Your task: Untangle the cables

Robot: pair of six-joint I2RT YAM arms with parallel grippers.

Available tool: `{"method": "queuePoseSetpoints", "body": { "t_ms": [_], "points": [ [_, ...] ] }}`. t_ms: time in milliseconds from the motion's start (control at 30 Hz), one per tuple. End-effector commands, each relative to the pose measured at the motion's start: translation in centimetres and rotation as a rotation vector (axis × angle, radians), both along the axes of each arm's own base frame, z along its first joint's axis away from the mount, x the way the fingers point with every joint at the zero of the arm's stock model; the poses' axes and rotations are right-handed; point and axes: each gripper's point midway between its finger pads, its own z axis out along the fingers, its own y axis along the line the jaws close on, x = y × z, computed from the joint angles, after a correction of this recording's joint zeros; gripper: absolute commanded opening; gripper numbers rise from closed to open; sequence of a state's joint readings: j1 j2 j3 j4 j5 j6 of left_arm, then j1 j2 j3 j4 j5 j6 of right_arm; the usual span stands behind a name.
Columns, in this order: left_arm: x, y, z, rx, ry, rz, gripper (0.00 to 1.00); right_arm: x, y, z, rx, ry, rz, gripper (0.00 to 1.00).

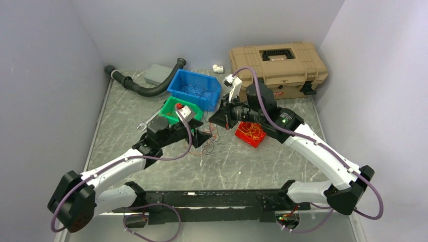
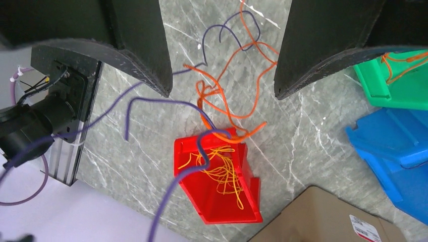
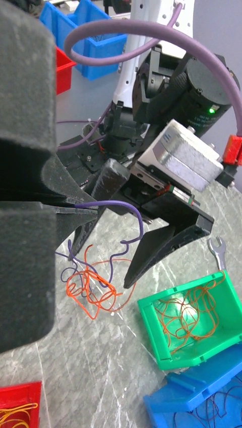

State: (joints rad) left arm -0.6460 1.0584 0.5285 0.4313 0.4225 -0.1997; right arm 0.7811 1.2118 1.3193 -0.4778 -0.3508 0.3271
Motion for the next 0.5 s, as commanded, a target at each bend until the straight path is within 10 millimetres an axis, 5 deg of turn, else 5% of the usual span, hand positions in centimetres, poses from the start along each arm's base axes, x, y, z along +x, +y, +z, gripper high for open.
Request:
{"method": "queuePoseSetpoints", "body": {
  "t_ms": [0,233,467],
  "points": [
    [1.2,-1.3,2.7,-0.042,-0.067,-0.016,0.74,-0.3,0.4,2.9,0.07,-0.027,0.021,0.0],
    [3.0,-2.9,0.4,-0.037,0.007,-0.012,0.61,-0.3,-0.1,4.6,0.111,-0.049,-0.004,0.0],
    [4.7,-2.8,-0.9,-0.084,0.025,0.075,0.01,-0.8,-2.1,7.8,0.163,-0.09,-0.065,0.0]
  ]
}}
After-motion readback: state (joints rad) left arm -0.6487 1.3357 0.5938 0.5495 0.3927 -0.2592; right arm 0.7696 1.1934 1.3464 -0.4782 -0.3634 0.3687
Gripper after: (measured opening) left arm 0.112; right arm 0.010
